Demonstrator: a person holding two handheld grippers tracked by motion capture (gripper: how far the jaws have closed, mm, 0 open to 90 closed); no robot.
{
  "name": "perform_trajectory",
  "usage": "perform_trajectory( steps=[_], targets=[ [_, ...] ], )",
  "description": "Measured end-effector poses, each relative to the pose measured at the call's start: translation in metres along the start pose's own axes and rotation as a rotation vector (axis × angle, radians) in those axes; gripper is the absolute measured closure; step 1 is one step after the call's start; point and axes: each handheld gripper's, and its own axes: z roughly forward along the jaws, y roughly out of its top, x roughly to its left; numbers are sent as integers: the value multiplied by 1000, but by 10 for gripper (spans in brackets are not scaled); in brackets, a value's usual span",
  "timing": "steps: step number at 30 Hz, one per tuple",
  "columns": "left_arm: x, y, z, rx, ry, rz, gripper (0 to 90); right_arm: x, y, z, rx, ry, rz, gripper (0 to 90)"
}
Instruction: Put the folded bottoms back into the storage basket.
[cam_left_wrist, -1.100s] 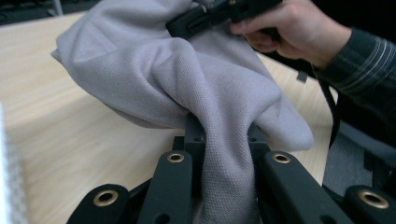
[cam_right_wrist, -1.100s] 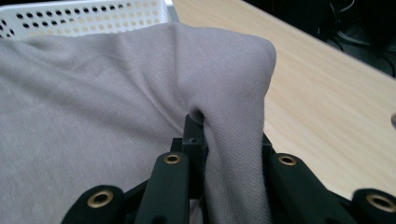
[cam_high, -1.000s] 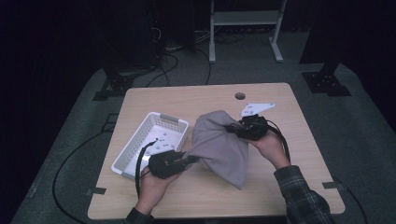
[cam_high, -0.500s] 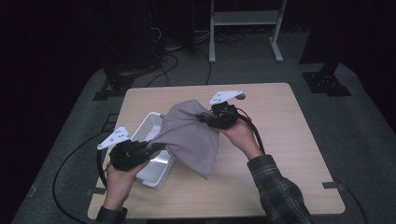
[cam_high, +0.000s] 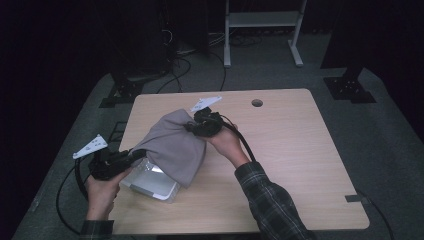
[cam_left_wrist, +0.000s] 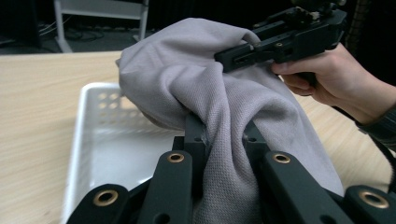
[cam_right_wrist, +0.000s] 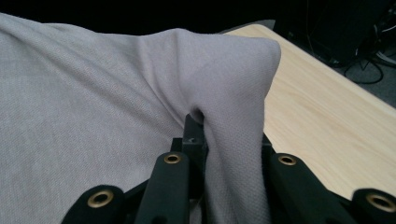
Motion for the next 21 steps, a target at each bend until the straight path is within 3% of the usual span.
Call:
perform_trajectory(
  steps=[9, 15, 21],
  targets=[
    [27, -17, 1, 82, 75, 20, 782, 8, -6, 36, 46, -9, 8, 754],
    [36, -23, 2, 131, 115, 35, 778, 11, -13, 55, 60, -2, 28, 753],
    [42, -27, 4, 164, 140, 50, 773, 14, -15, 62, 63, -10, 33, 749]
  ],
)
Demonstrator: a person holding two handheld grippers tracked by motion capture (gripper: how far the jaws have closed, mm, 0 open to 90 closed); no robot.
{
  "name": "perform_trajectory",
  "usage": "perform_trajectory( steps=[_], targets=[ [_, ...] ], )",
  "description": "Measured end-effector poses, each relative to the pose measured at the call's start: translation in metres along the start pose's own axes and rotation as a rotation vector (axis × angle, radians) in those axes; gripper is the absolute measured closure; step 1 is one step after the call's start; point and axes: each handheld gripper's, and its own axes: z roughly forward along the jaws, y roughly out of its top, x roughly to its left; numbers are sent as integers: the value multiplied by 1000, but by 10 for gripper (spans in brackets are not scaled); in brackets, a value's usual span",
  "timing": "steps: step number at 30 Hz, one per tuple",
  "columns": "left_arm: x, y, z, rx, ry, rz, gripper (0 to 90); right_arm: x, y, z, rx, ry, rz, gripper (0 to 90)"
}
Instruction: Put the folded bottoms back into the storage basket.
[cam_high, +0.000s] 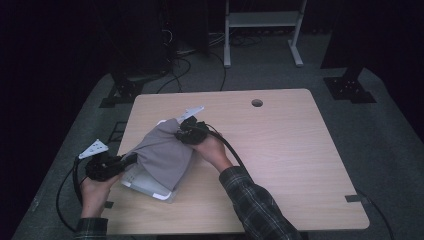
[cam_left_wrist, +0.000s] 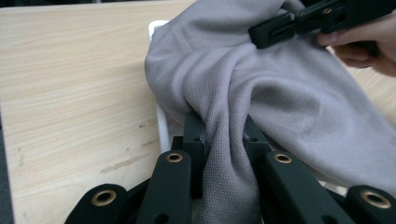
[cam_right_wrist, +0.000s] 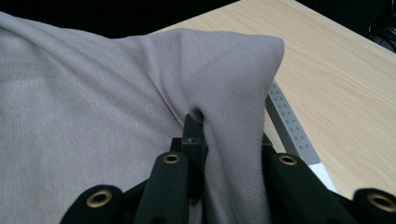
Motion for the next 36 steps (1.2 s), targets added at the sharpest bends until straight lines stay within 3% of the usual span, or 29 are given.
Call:
perform_trajectory(
  steps=[9, 13, 15, 22, 23, 27, 29, 36],
  targets=[
    [3, -4, 3, 38, 14, 8, 730, 5, -4, 10, 22, -12, -10, 722],
    [6, -3, 1, 24, 26, 1, 573, 4, -5, 10, 27, -21, -3, 616],
    [7, -2, -2, 4, 4, -7, 511, 3, -5, 10, 28, -35, -1, 553],
    [6, -1, -2, -3, 18, -4, 475, -1, 1, -4, -29, -26, 29, 443],
    [6, -1, -2, -2, 23, -4, 479, -2, 1, -7, -37, -25, 31, 457],
    [7, 0, -4, -11, 38, -14, 579, -7, 0, -18, -45, -48, 22, 693],
    [7, -1, -5, -7, 50, -20, 620, -11, -3, -23, -51, -60, 23, 757],
    [11, -3, -4, 4, 80, -33, 653, -19, -16, -25, -13, -33, 19, 851]
  ],
)
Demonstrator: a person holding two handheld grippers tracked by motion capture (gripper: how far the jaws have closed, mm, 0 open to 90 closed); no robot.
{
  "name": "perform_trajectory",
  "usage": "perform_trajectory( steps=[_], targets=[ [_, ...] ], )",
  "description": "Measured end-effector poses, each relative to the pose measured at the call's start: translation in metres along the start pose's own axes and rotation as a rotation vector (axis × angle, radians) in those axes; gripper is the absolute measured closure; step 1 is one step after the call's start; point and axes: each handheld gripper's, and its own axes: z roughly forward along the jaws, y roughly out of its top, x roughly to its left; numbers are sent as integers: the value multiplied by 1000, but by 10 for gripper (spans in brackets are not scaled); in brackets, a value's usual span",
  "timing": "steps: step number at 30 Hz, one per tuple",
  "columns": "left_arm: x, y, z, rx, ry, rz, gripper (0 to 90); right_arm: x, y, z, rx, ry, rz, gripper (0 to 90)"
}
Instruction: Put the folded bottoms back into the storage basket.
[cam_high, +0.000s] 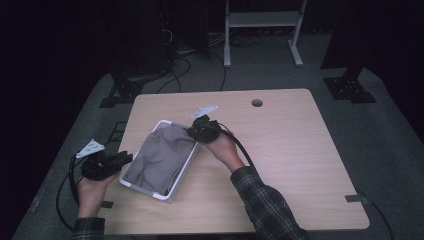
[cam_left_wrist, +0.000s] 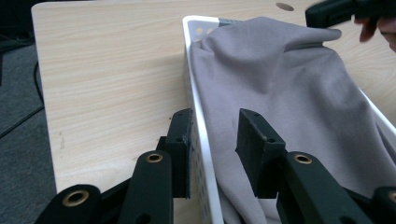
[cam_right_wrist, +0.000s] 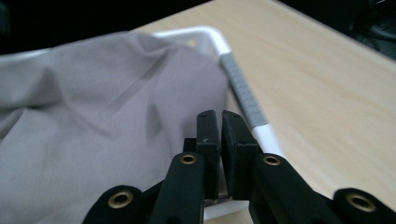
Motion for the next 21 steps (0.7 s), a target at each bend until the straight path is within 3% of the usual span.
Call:
perform_trajectory(
  steps=[5, 9, 15, 21],
  targets=[
    [-1, 0, 2, 4, -2, 6, 646, 5, -6, 16, 58, 25, -12, 870],
    [-1, 0, 2, 4, -4, 3, 644, 9, -8, 21, 74, 25, -16, 865],
    [4, -1, -3, -22, 29, -20, 752, -2, -5, -4, 2, 0, -8, 844],
    [8, -6, 0, 25, 66, -43, 878, -22, -20, -26, -3, -63, 20, 893]
  ],
)
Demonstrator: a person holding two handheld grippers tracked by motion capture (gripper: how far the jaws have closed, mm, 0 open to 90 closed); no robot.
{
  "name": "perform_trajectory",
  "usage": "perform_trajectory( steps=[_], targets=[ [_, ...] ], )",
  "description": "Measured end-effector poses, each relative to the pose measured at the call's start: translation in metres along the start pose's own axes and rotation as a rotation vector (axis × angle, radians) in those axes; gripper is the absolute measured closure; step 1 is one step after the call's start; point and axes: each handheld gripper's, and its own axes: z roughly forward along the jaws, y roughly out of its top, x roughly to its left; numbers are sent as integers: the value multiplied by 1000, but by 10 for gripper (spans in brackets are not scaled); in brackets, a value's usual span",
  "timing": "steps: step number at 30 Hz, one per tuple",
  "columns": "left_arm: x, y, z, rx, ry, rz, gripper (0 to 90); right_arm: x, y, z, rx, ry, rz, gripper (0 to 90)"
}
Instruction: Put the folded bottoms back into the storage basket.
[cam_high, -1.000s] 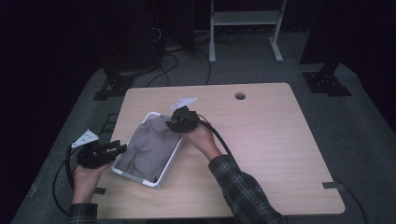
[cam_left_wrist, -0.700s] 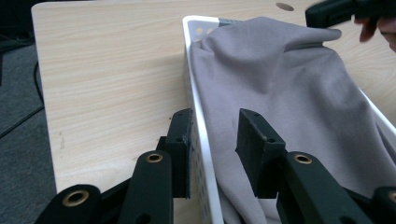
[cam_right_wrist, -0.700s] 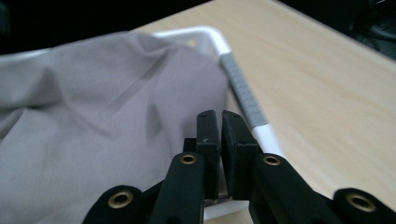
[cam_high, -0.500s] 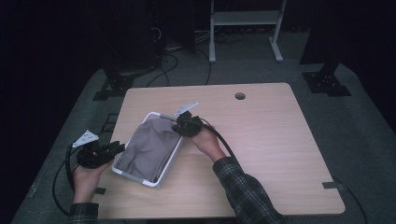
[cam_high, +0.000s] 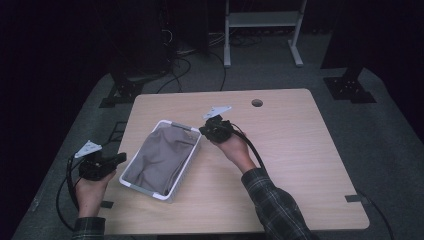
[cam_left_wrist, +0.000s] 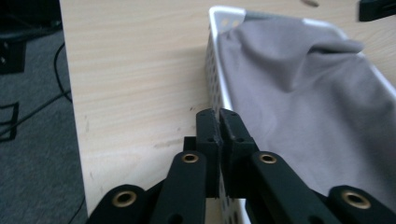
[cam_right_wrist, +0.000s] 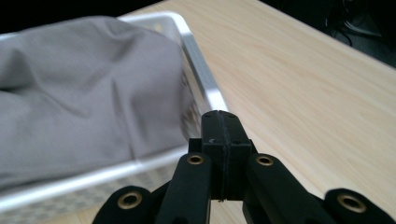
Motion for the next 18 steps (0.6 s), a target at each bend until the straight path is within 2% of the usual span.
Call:
perform_trajectory(
  steps=[3, 8, 14, 18],
  targets=[
    [-1, -2, 7, 38, -12, -2, 886, -5, -9, -1, 18, -2, 19, 894],
    [-5, -3, 12, 59, -31, 2, 889, -5, -24, 9, 52, 17, 29, 893],
    [-14, -3, 20, 68, -74, 10, 881, 3, -24, 15, 59, 36, 9, 893],
    [-22, -1, 25, 78, -101, 23, 878, 2, -24, 13, 56, 34, 13, 893]
  ],
)
